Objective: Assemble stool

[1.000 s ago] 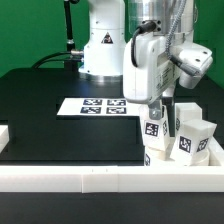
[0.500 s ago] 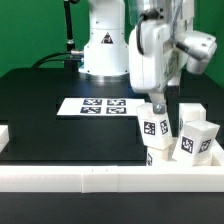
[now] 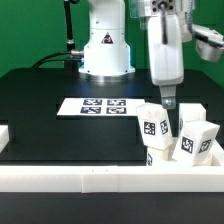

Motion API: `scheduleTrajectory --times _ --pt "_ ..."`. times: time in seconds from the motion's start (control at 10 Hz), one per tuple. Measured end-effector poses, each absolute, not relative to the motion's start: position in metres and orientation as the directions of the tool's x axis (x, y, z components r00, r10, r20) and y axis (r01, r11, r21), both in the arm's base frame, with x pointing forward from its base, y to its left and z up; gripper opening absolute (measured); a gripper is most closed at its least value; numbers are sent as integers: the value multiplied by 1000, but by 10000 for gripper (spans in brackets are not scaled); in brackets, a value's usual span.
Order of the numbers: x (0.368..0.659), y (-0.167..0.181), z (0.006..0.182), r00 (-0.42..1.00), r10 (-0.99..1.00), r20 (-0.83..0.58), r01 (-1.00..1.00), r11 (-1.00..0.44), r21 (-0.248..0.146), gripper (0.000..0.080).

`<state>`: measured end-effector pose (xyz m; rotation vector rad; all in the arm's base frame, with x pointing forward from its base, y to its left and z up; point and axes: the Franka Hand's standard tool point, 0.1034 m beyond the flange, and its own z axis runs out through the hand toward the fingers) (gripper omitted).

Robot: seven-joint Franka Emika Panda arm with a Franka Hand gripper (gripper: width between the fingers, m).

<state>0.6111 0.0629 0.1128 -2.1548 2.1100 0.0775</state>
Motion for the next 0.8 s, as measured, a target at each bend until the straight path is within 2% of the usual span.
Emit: scheduleTrajectory --times 0.3,0.8 --pt "610 64 111 567 -822 -54 -823 -563 -72 649" --pt "610 59 110 862 -506 -14 -506 -859 -76 649"
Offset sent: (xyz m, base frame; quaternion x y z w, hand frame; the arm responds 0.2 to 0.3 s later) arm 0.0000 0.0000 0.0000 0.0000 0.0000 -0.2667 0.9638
